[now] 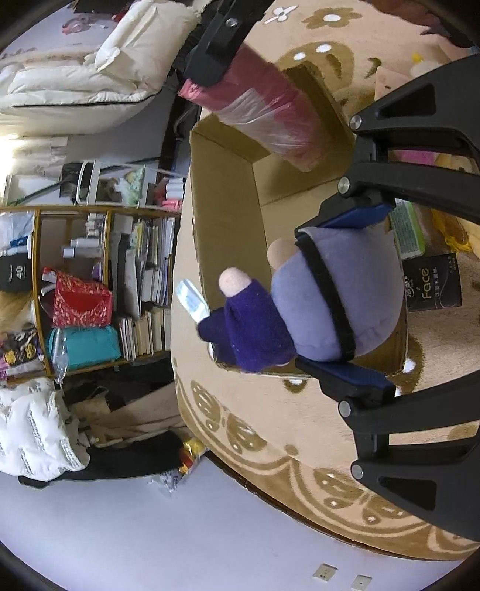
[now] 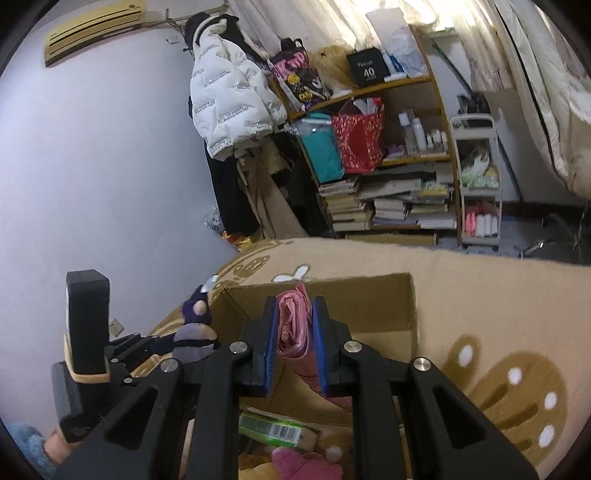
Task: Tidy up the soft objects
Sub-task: 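Lower both held items into the box and open both tools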
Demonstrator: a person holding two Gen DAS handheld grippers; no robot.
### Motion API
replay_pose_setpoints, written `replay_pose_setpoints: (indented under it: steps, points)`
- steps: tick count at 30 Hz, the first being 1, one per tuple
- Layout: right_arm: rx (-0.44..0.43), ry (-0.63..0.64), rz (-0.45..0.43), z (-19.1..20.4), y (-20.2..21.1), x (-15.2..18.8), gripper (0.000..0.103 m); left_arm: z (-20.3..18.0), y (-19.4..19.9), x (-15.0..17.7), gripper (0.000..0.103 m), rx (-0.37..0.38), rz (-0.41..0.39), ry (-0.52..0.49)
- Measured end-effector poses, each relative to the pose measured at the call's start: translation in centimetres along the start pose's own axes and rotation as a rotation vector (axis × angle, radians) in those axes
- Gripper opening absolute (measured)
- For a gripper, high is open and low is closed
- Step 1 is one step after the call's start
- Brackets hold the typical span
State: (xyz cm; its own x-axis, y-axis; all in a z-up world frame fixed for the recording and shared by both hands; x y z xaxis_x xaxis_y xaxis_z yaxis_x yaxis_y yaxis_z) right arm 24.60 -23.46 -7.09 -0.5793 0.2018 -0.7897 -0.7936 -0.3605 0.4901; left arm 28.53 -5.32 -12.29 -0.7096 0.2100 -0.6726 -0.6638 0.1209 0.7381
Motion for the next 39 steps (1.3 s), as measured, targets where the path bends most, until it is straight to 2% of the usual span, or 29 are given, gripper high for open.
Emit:
replay_pose_setpoints:
  steps: [6,15,19,23,25,27,29,31,32,37,39]
  points:
    - [-0.002,0.021,0.051,0.5,-0.5,1.0,0.019,0.4,-0.5,0.6,0.061,-0.002,0.015,0.028]
    - [0.010,0.019,0.080,0.0,-0.1,1.6,0.022,0.7,0.2,1.1,0.061,-0.006,0.027,0.033]
    - [0.010,0.028,0.066,0.2,0.6,1.3,0.022,0.9,0.9,1.2,0.073,-0.024,0.015,0.034]
    - [0.008,0.030,0.055,0.3,1.2,0.9,0.027,0.9,1.8,1.1,0.075,-0.038,-0.001,0.021]
    - [0.010,0.033,0.053,0.4,1.5,0.8,0.036,1.0,2.1,1.1,0.075,-0.041,0.007,0.026]
    - [0.008,0.042,0.051,0.7,1.8,0.8,0.039,1.0,2.4,1.2,0.078,-0.041,0.013,0.028]
    - [0.013,0.050,0.055,0.7,2.0,0.7,0.046,1.1,2.9,1.3,0.091,-0.051,0.015,0.022]
    - [0.014,0.054,0.050,0.8,2.4,0.7,0.059,1.2,3.5,1.4,0.099,-0.069,0.008,0.011]
    - [0.016,0.055,0.047,0.8,2.6,0.7,0.062,1.2,3.8,1.5,0.100,-0.076,0.006,0.004]
    - [0.020,0.041,0.038,0.8,4.0,0.6,0.091,1.0,4.6,2.3,0.100,-0.075,0.036,0.000]
    - [0.015,0.030,0.039,0.8,4.6,0.6,0.099,1.0,5.3,2.5,0.100,-0.065,0.034,0.013]
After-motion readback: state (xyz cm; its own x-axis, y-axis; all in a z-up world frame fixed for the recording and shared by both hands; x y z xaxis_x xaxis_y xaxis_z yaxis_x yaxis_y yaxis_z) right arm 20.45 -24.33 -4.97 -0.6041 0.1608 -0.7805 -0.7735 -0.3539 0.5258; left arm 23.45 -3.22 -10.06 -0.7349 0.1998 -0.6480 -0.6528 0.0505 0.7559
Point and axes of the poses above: each gripper's, at about its wrist camera, not at the fingertips, and y roughly against the way its jaws point, z to its left, x to its underside, the point moved 8 cm from there along -y, roughly the way its jaws point, and after that the axes turned 2 degrees about x, right-handed, at the moved point
